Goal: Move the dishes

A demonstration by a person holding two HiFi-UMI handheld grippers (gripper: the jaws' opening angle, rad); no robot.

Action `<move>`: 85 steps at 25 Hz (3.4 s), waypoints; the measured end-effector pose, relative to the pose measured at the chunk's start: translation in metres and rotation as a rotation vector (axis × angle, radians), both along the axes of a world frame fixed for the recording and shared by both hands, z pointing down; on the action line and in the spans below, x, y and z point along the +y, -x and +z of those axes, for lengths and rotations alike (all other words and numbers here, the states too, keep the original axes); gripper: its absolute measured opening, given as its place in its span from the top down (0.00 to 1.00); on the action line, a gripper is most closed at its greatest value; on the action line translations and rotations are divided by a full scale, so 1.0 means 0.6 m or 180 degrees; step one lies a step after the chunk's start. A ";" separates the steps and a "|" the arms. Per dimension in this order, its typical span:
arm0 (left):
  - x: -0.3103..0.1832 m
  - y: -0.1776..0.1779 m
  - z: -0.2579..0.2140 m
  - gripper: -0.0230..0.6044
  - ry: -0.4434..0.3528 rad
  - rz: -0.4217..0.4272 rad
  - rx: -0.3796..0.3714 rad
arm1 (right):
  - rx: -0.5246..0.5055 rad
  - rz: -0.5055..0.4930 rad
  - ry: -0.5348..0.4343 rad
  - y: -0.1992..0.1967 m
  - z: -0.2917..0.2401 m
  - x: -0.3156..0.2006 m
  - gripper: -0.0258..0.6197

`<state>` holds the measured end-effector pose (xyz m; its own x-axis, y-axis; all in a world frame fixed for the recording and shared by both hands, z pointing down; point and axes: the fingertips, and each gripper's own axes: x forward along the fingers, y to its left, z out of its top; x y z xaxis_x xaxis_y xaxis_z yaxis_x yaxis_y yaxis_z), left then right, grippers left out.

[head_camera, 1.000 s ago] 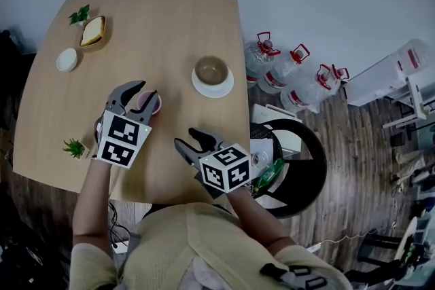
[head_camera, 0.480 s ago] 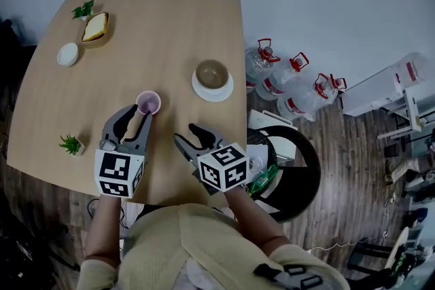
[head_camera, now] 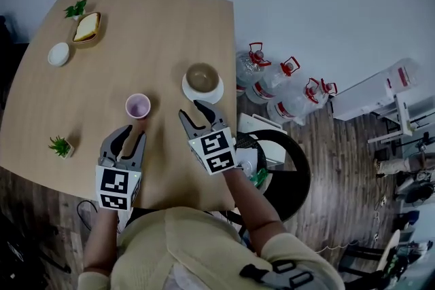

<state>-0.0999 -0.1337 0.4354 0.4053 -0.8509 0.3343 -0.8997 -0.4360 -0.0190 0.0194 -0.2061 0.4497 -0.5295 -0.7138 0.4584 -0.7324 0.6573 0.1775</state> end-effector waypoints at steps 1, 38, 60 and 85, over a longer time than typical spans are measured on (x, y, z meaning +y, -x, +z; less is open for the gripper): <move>0.002 0.000 0.005 0.74 0.0012 0.0008 -0.0030 | 0.0127 -0.0002 -0.0074 -0.005 0.003 -0.012 0.67; 0.036 0.100 0.032 0.76 0.0231 -0.0277 -0.0084 | 0.1948 -0.0418 -0.0095 -0.017 0.121 -0.130 0.91; 0.063 0.110 0.008 0.77 0.0137 -0.0498 0.0016 | 0.1390 -0.1786 -0.0704 0.113 -0.046 0.084 0.91; 0.122 0.215 0.035 0.77 0.0255 -0.1174 0.0095 | 0.1527 -0.3714 -0.0735 0.241 0.063 0.290 0.91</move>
